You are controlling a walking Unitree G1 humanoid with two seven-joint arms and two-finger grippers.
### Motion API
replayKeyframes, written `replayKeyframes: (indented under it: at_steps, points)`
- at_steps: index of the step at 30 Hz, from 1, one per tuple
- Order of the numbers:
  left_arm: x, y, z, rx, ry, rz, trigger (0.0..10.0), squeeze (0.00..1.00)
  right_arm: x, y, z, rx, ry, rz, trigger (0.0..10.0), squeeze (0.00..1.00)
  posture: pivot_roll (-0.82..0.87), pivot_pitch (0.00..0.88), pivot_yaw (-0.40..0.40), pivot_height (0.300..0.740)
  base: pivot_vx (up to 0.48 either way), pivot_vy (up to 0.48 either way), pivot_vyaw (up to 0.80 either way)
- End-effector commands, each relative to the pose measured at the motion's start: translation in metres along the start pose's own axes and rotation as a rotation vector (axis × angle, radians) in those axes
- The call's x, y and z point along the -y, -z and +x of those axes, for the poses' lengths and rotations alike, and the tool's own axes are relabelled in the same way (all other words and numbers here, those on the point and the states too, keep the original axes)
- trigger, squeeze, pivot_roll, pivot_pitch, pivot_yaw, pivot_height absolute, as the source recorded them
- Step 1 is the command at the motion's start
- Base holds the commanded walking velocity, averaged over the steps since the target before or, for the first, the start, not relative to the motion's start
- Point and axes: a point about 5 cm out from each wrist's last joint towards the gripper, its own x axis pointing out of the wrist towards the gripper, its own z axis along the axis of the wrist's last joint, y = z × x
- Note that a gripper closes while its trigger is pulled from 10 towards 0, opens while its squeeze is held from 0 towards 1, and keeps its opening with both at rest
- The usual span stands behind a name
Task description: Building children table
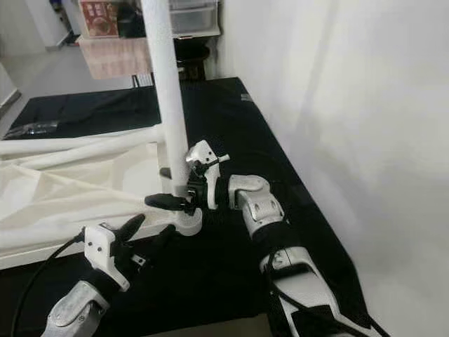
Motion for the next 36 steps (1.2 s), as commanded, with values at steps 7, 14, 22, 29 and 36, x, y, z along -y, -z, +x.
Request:
replayKeyframes:
  at_steps: [7, 14, 22, 29, 36]
  points:
    - [0.001, 0.003, -0.001, -0.015, -0.004, -0.002, 10.0, 0.0, 0.002, 0.004, -0.002, 0.018, -0.072, 0.023, 0.0, 0.0, 0.04, 0.0, -0.002, 0.74, 0.0, 0.0, 0.0]
    - [0.002, 0.002, -0.002, -0.014, -0.003, -0.004, 10.0, 0.0, 0.002, 0.025, -0.019, 0.025, 0.092, 0.031, 0.0, 0.0, 0.03, 0.0, -0.002, 0.74, 0.0, 0.0, 0.0]
    - [-0.002, 0.001, -0.005, -0.014, -0.005, -0.001, 10.0, 0.0, -0.026, 0.069, -0.009, -0.036, 0.694, 0.122, 0.0, 0.0, -0.01, 0.0, 0.022, 0.74, 0.0, 0.0, 0.0]
    - [-0.003, 0.001, -0.004, -0.017, 0.005, -0.006, 10.0, 0.0, -0.018, 0.066, -0.015, -0.055, 0.758, 0.125, 0.0, 0.0, 0.0, 0.0, 0.017, 0.74, 0.0, 0.0, 0.0]
    - [-0.001, 0.002, -0.003, -0.015, -0.004, -0.002, 10.0, 0.0, -0.021, 0.044, -0.001, -0.015, 0.579, 0.123, 10.0, 1.0, 0.01, 0.0, 0.009, 0.74, 0.0, 0.0, 0.0]
